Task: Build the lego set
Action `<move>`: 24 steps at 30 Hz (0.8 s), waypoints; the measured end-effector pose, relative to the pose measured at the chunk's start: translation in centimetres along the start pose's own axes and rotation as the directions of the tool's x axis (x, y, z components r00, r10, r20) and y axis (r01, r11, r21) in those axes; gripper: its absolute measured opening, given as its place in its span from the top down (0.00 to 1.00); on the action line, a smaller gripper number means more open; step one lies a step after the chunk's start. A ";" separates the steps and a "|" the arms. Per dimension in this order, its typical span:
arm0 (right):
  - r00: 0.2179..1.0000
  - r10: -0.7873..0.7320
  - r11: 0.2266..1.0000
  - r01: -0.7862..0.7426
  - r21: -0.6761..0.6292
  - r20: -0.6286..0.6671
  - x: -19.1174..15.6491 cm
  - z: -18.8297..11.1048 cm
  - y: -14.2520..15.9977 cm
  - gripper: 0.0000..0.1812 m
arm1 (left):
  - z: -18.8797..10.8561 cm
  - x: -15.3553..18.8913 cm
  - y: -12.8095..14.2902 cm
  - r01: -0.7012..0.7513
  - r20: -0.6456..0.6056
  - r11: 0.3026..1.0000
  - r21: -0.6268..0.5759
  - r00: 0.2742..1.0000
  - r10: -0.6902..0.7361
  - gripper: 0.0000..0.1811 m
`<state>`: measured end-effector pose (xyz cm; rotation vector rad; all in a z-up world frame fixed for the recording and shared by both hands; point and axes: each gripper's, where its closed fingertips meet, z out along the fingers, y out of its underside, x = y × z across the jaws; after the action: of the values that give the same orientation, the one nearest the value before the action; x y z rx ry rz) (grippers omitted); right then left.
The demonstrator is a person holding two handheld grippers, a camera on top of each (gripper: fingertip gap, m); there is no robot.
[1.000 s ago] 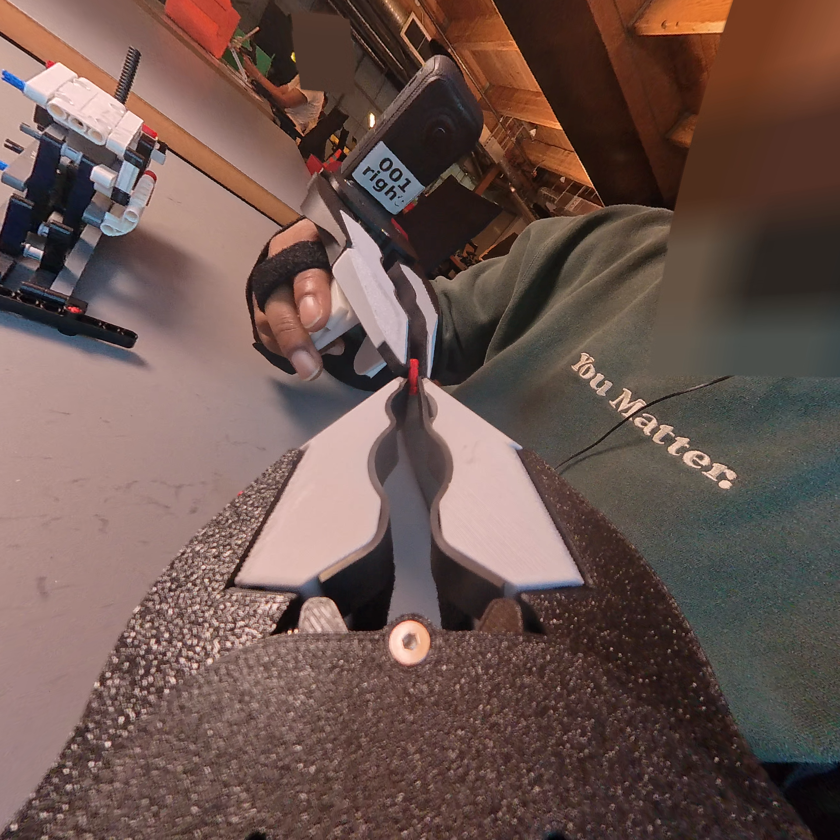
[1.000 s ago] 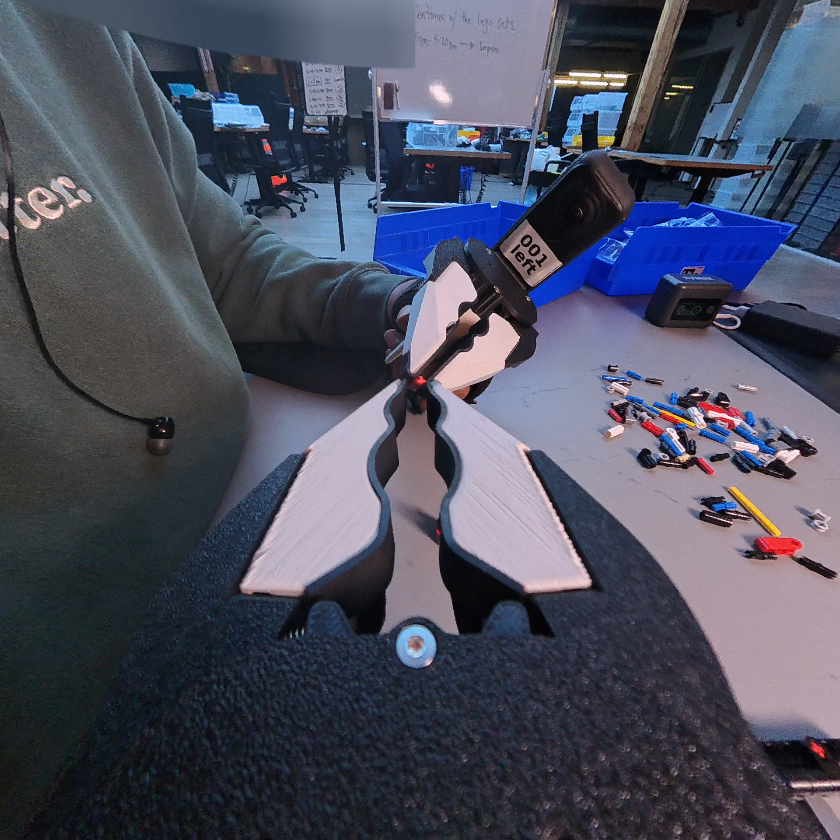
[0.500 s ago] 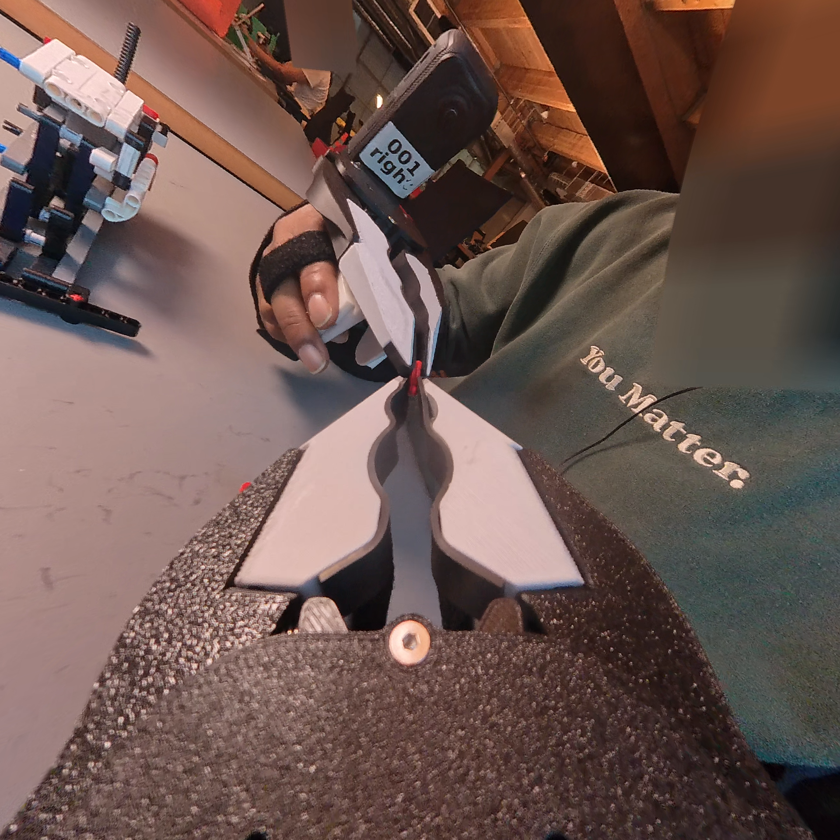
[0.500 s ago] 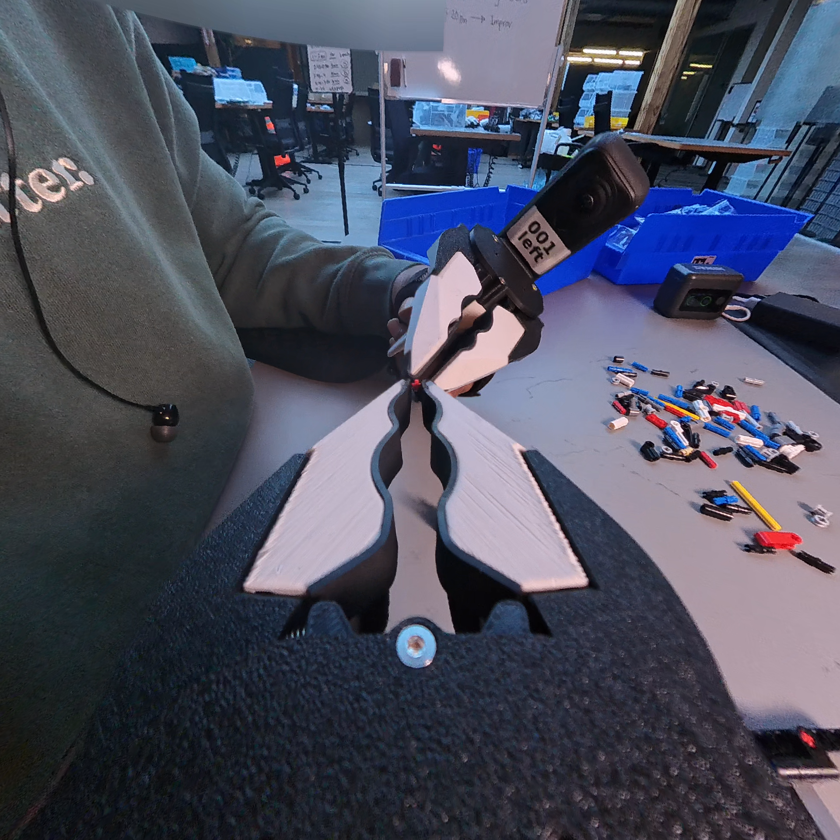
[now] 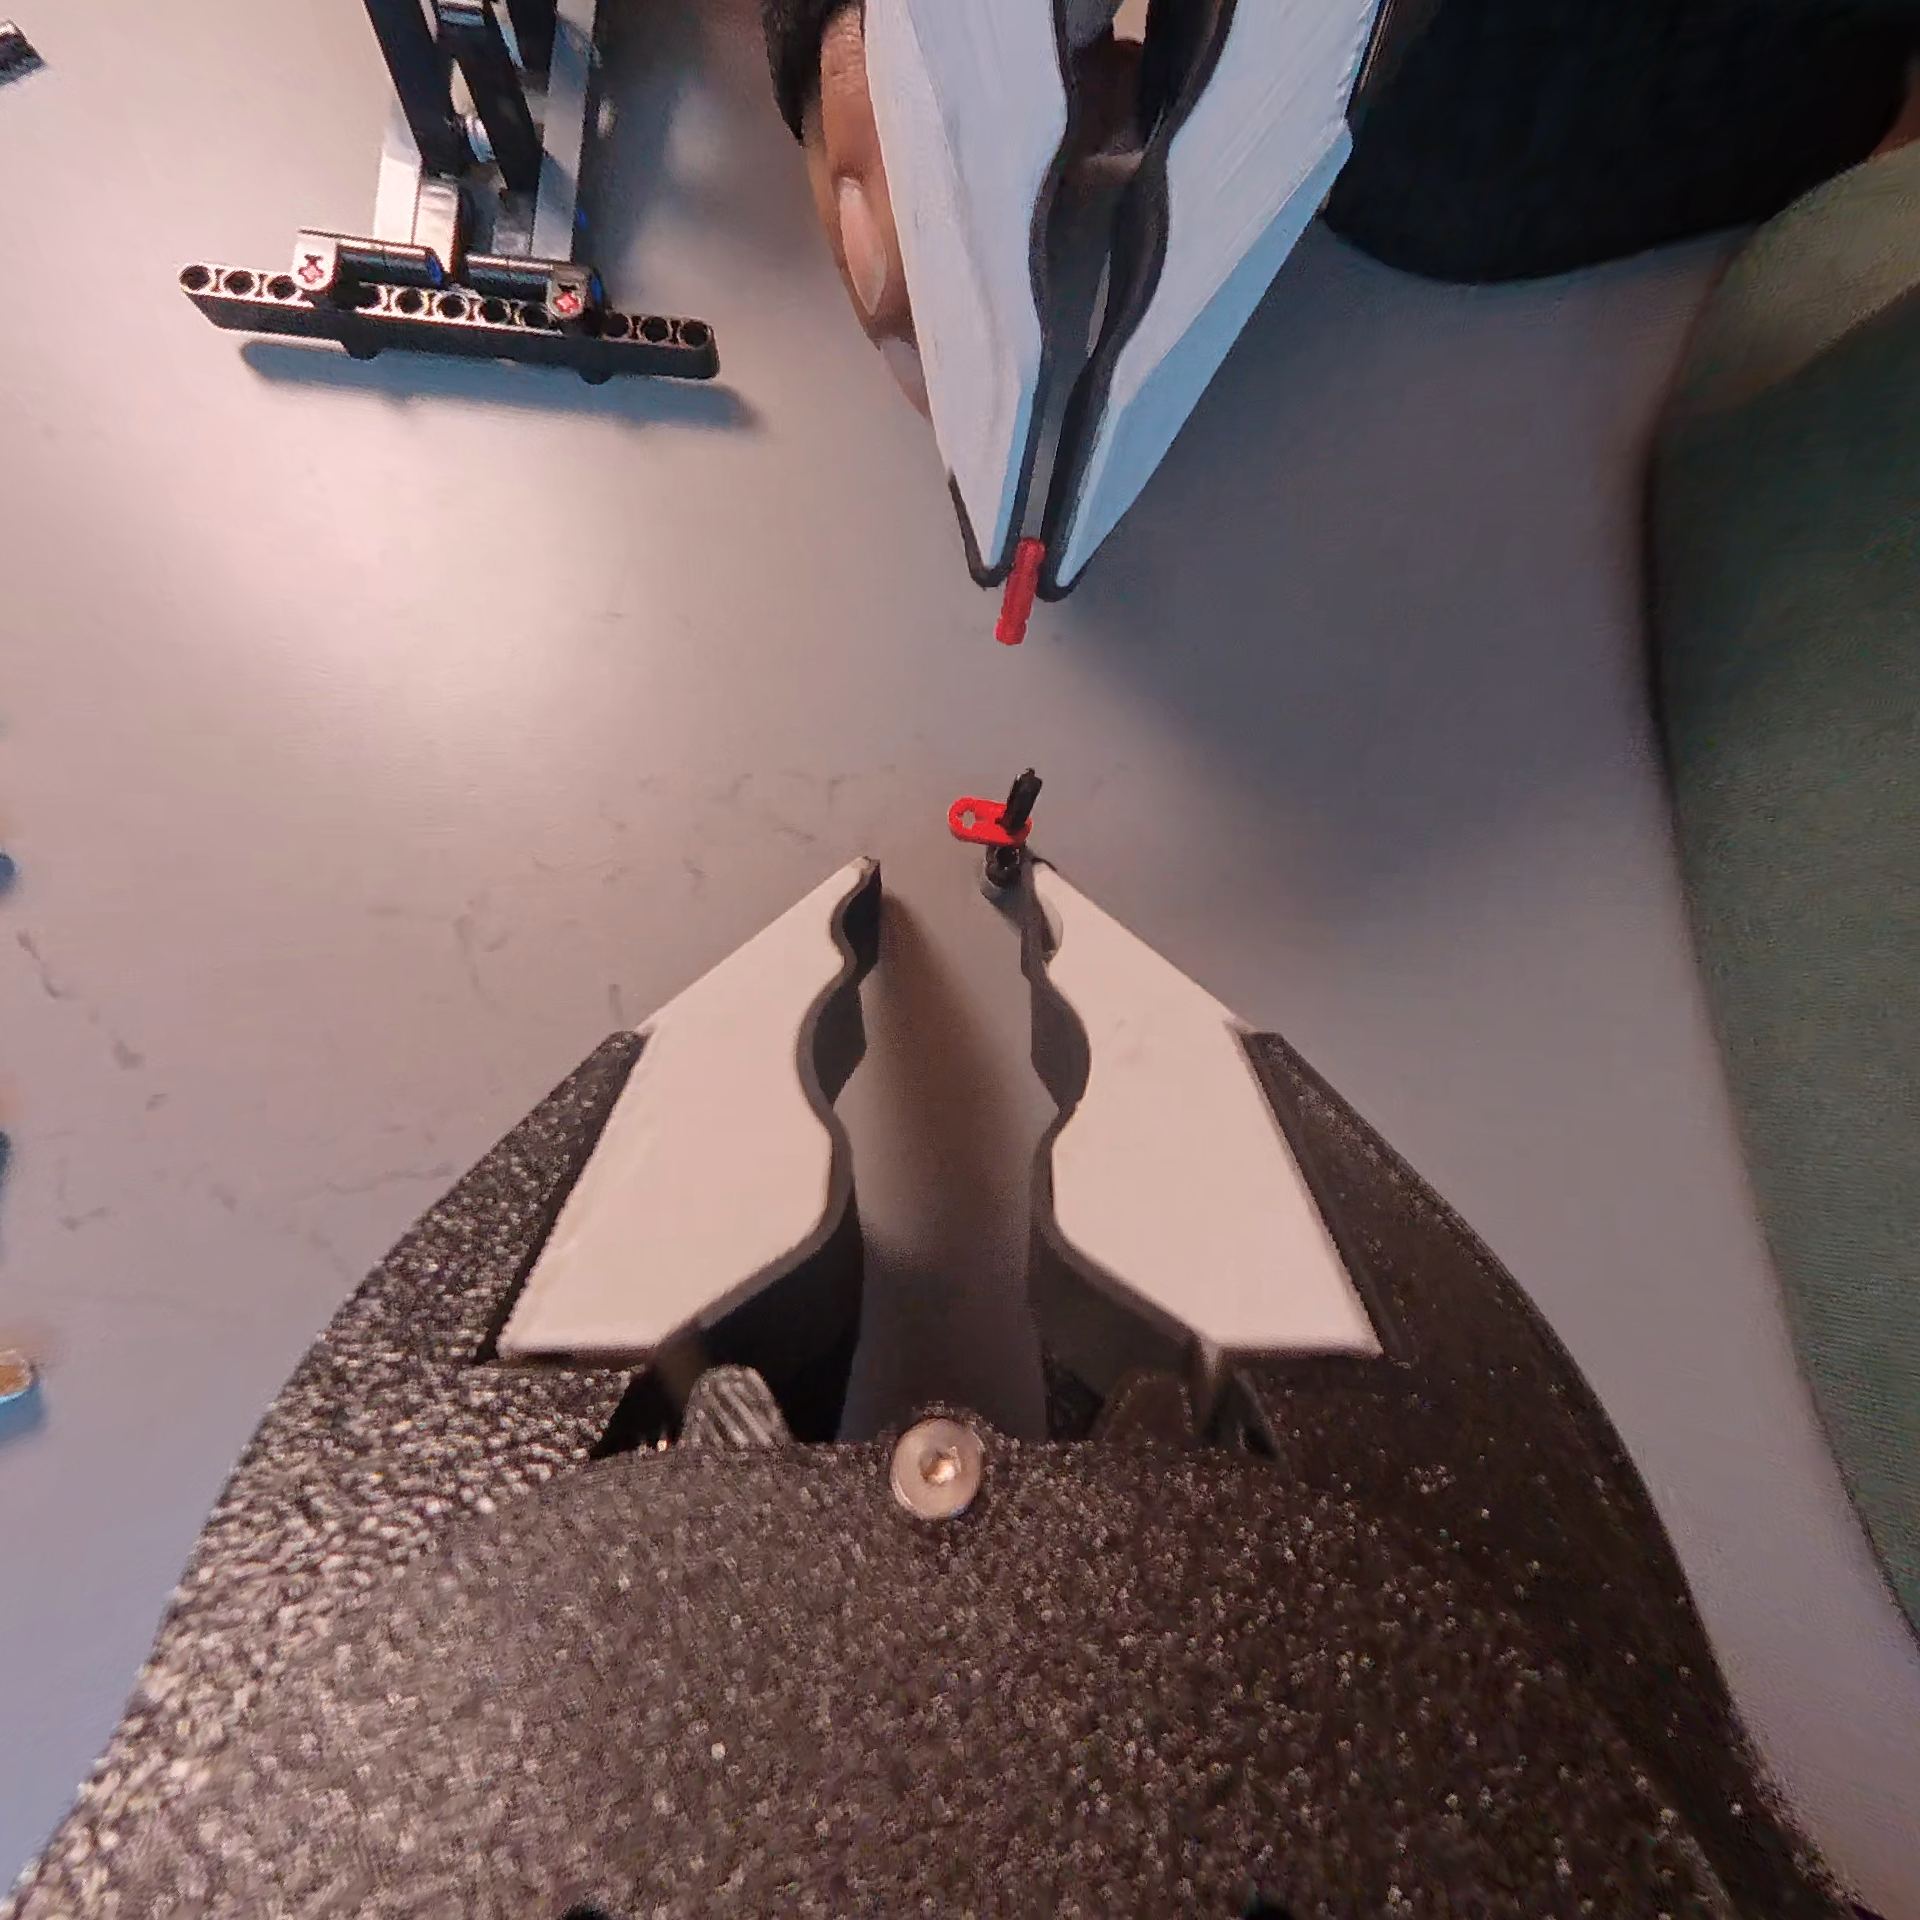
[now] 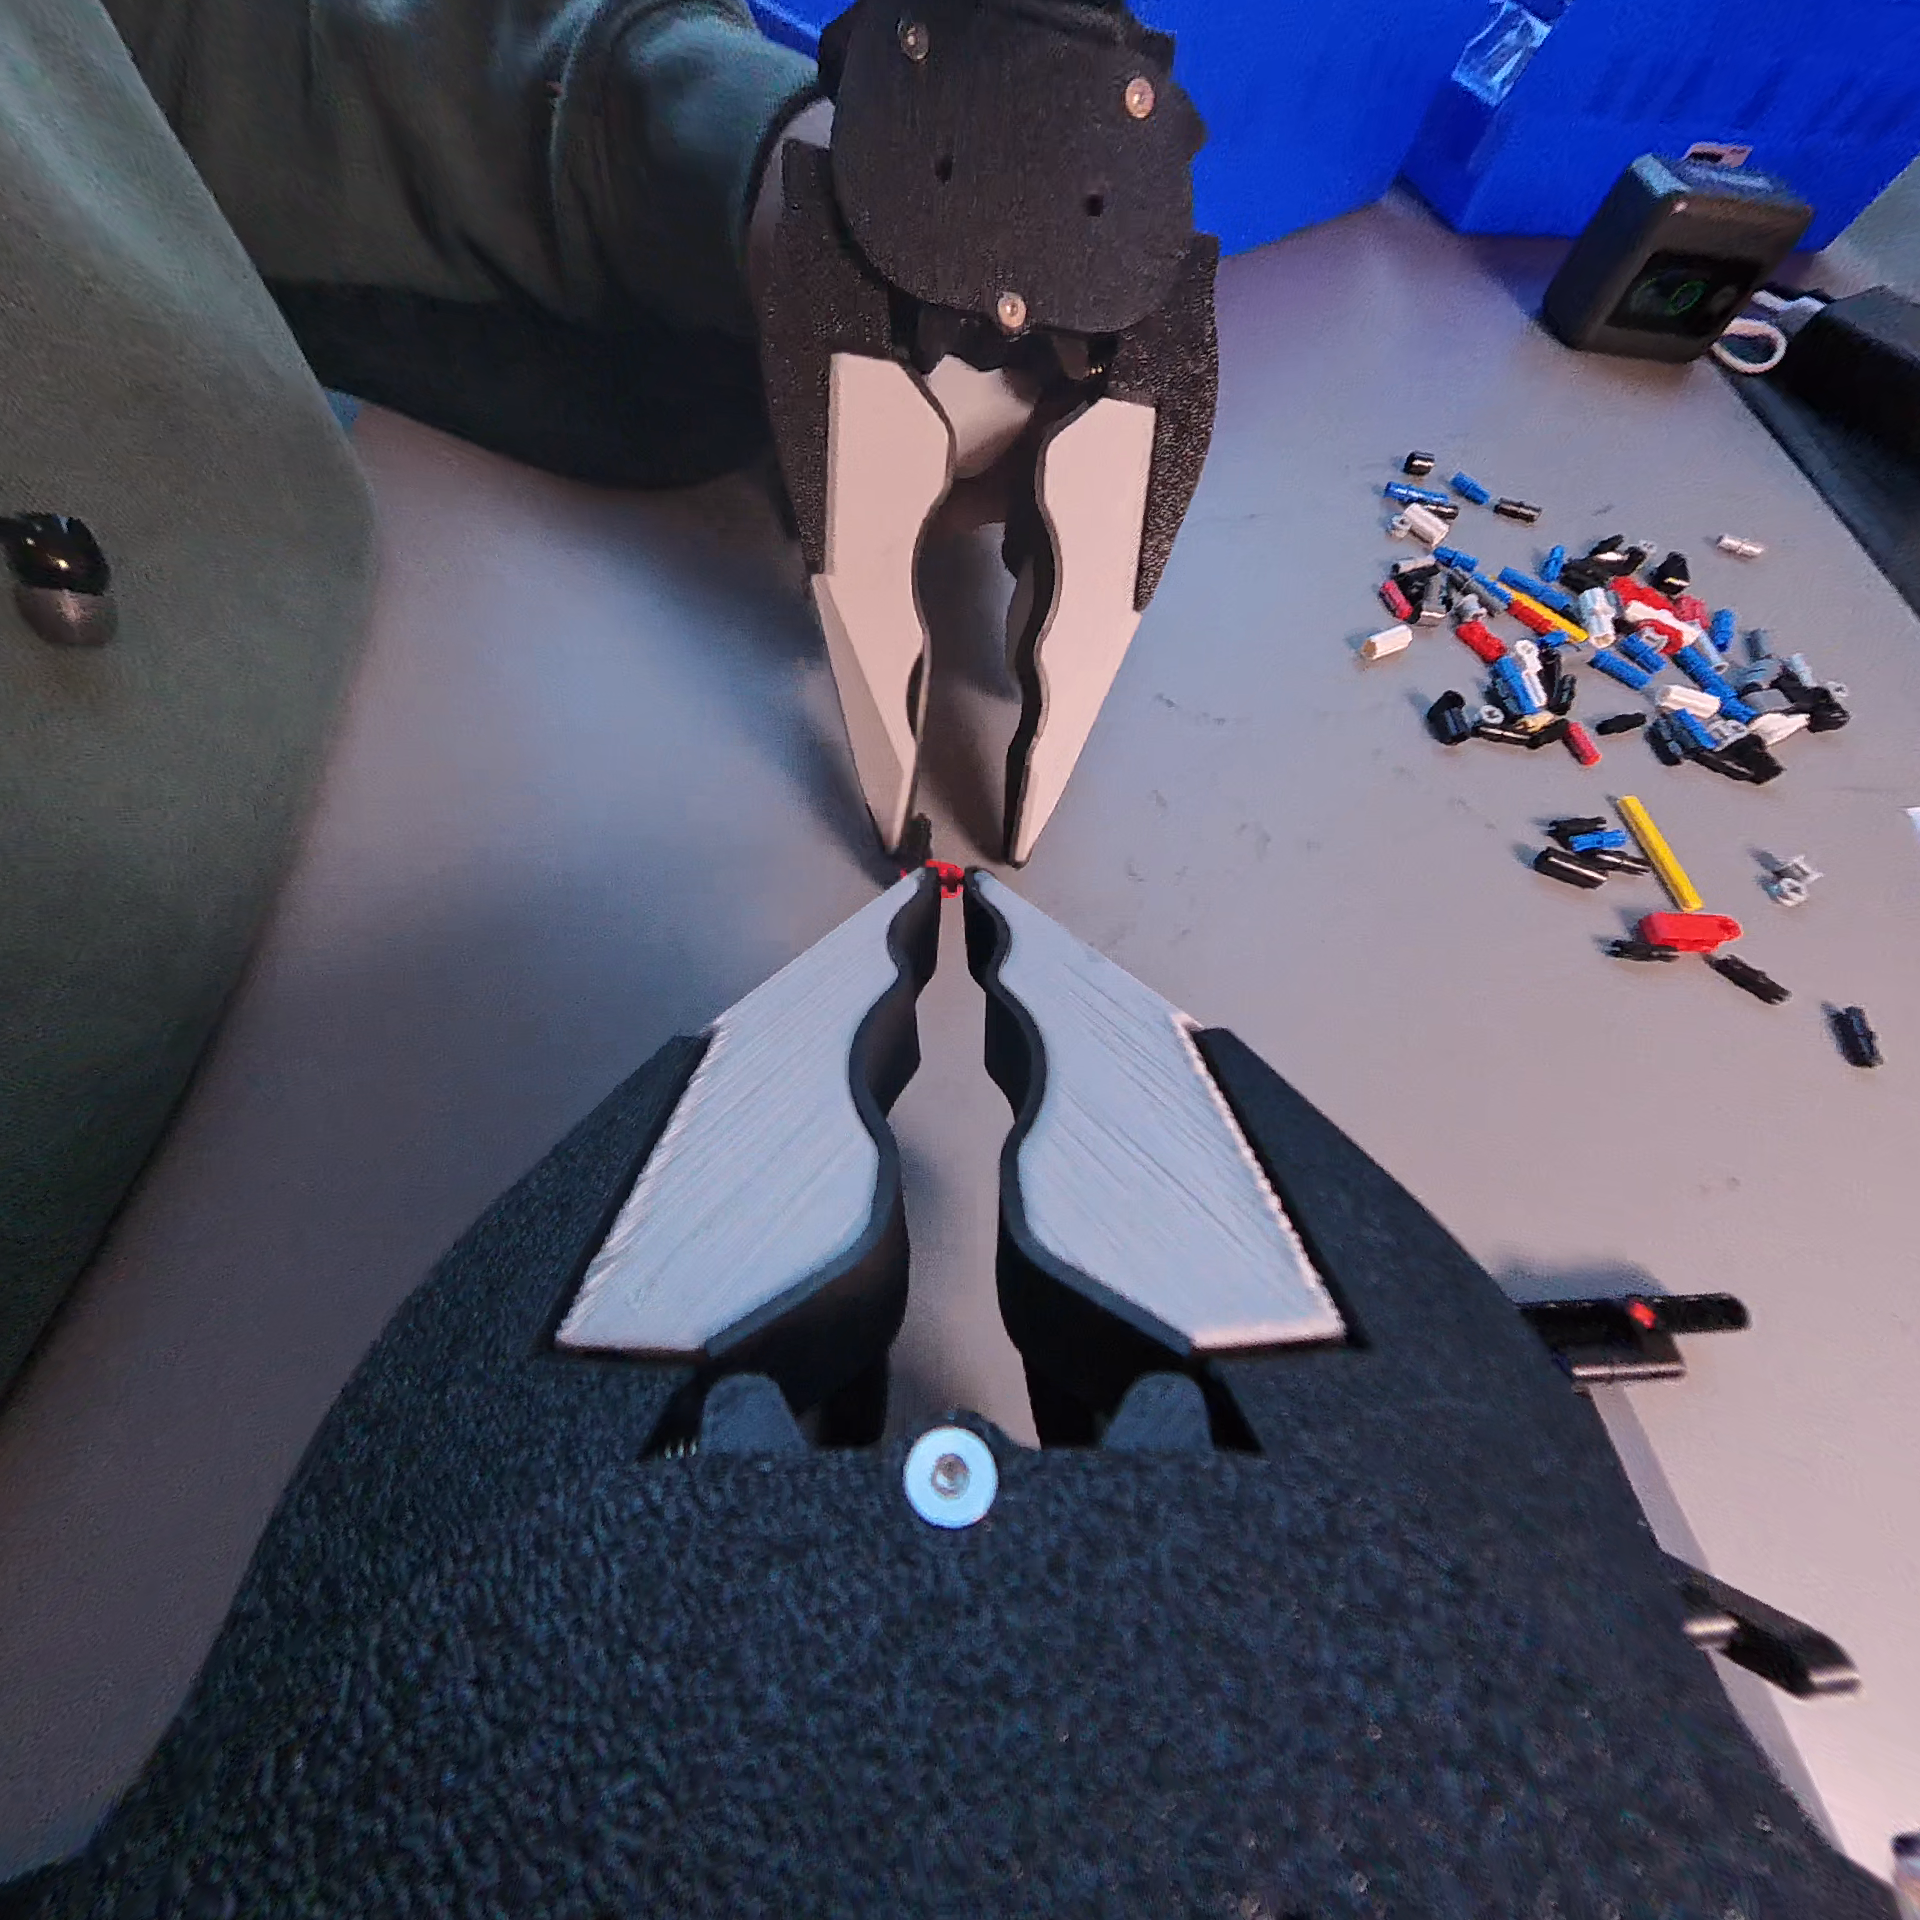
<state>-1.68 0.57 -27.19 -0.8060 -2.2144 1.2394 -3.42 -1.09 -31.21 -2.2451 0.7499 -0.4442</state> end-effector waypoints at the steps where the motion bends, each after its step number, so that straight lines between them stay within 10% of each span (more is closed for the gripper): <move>1: 1.000 -0.002 1.000 0.002 -0.006 0.006 -0.1 0.1 0.1 0.98 | 0.1 0.0 0.3 -0.019 -0.005 1.000 -0.016 1.000 0.019 0.88; 24: 1.000 0.014 0.989 -0.013 -0.150 0.010 -0.6 2.3 1.2 0.98 | 0.7 0.3 -0.1 -0.077 0.021 0.997 -0.011 0.997 0.077 0.90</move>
<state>-2.42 -0.74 -29.45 -0.8747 -2.3366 1.0950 -2.79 -0.87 -31.65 -2.2181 0.8261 -0.3800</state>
